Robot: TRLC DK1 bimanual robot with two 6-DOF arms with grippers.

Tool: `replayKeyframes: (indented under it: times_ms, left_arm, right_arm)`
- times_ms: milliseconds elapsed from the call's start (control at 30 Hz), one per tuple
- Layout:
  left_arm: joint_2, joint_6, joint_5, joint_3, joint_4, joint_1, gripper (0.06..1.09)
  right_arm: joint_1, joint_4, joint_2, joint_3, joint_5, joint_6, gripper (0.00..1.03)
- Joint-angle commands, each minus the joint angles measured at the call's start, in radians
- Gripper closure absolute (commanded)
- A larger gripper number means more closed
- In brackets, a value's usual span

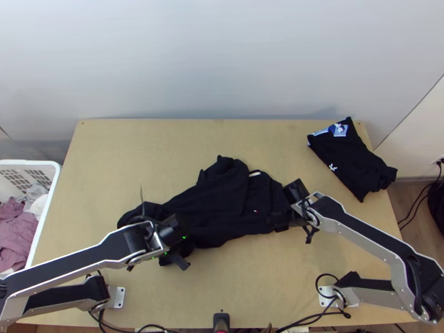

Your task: Fold the t-shirt

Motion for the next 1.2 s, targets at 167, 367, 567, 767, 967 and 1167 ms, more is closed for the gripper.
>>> replayKeyframes:
  times_ms: [167, 367, 567, 767, 967, 1167]
  left_arm:
    - [-0.059, 0.032, -0.022, 0.068, -0.015, 0.186, 1.04]
    - [-0.053, 0.089, -0.017, 0.226, -0.017, 0.422, 1.04]
    - [-0.036, 0.102, 0.029, 0.419, -0.017, 0.628, 1.04]
    - [-0.039, 0.081, 0.084, 0.603, -0.04, 0.711, 1.04]
    - [-0.003, 0.038, 0.156, 0.879, -0.127, 0.726, 1.04]
    - [0.079, 0.018, 0.162, 1.208, -0.23, 0.717, 1.04]
  right_arm:
    - [-0.045, 0.116, -0.059, 0.077, 0.091, -0.088, 1.0]
    - [-0.158, 0.036, -0.133, 0.278, 0.094, -0.182, 1.0]
    - [-0.233, -0.081, -0.124, 0.543, 0.094, -0.246, 1.0]
    - [-0.23, -0.139, -0.128, 0.744, 0.151, -0.249, 1.0]
    - [-0.183, -0.151, -0.134, 0.937, 0.256, -0.308, 1.0]
    - [-0.108, -0.142, -0.16, 1.1, 0.414, -0.403, 1.0]
